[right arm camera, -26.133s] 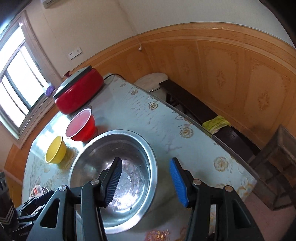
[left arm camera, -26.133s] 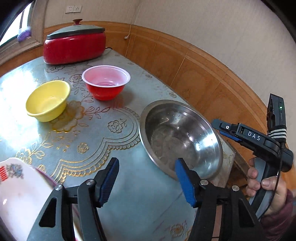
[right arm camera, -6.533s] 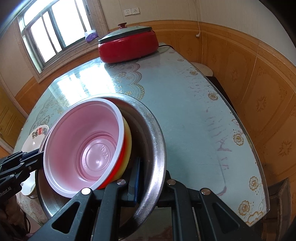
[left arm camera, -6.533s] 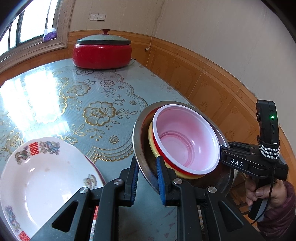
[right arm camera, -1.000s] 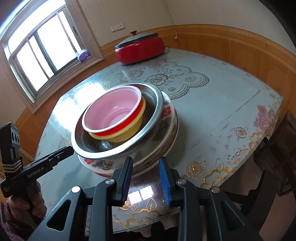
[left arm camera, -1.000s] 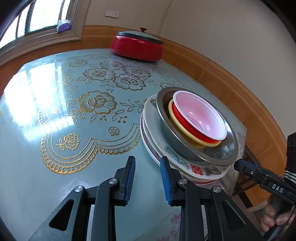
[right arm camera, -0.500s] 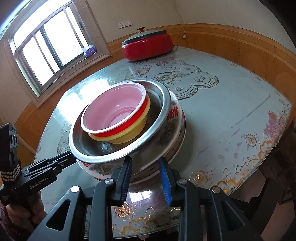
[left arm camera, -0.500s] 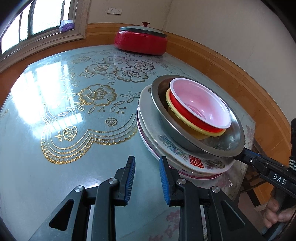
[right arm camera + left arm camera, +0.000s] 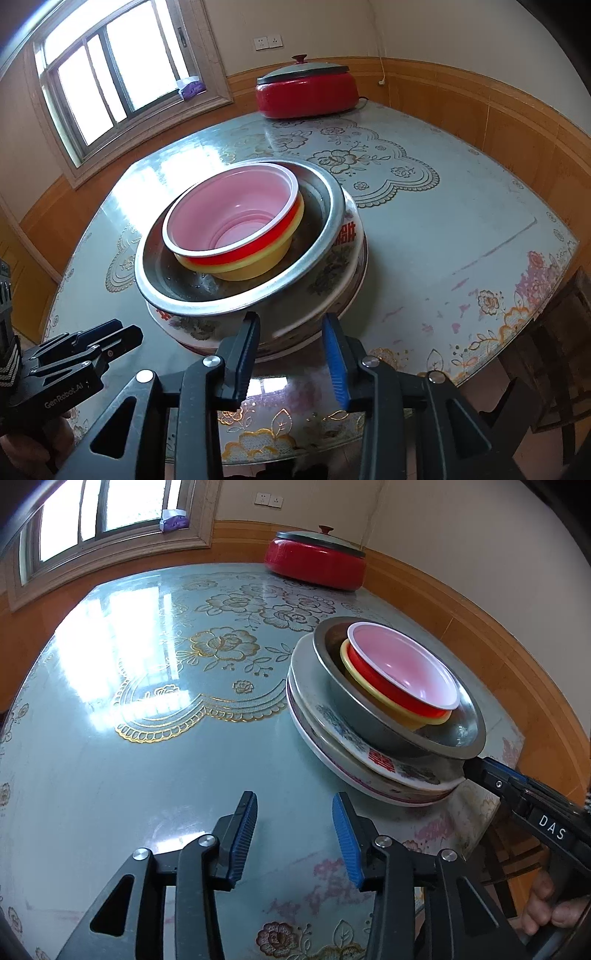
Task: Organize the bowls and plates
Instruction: 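Open the right gripper and pull it back from the steel bowl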
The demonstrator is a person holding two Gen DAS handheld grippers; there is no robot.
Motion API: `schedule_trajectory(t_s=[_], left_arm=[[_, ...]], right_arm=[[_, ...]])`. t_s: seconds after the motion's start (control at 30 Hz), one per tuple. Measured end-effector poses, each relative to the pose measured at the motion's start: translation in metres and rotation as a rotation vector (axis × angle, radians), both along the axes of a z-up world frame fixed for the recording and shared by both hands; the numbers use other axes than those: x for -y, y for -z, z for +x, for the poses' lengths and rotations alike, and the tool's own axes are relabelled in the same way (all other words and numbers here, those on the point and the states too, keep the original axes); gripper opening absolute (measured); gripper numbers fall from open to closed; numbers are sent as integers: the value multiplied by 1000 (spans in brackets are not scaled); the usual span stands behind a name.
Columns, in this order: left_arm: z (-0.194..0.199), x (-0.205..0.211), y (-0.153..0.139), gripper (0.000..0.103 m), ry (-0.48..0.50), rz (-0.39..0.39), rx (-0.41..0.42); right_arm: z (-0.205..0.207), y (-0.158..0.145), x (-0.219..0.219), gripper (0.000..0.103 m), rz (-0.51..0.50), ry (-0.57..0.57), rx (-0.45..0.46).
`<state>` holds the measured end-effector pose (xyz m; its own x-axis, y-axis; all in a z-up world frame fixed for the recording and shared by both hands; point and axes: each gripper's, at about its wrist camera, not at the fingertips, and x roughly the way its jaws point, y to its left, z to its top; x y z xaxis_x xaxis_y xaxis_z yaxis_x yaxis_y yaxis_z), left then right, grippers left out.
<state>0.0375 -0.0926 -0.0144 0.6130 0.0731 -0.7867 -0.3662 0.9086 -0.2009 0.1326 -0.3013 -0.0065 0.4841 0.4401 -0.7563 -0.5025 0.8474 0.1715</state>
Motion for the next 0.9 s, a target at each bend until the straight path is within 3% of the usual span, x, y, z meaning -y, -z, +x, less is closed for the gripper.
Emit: schedule_trajectory(t_s=[0.1,0.23,0.37,0.53,0.77,0.9], left_arm=[[-5,1,-3,50,0,11,9],[-8,3,-14,68,37,67,38],[-11,-4,-21,85,86,122,50],[-22,-12,-25,103,139,177,109],[-30,-23,-30,103,194,206,169],[-33,-23,-33,103,224,213,211]], right_arm=[[-9,-1,0,39,-25,28,12],[-26,-7,-4,43,-40,83,55],[-45,-13,-13,67,-47,164,103],[-73,-14,-23,67,-32,280,167],[-96,-16,-24,67,-58,474,204],[-105,-19,-32,67,-86,516,220]])
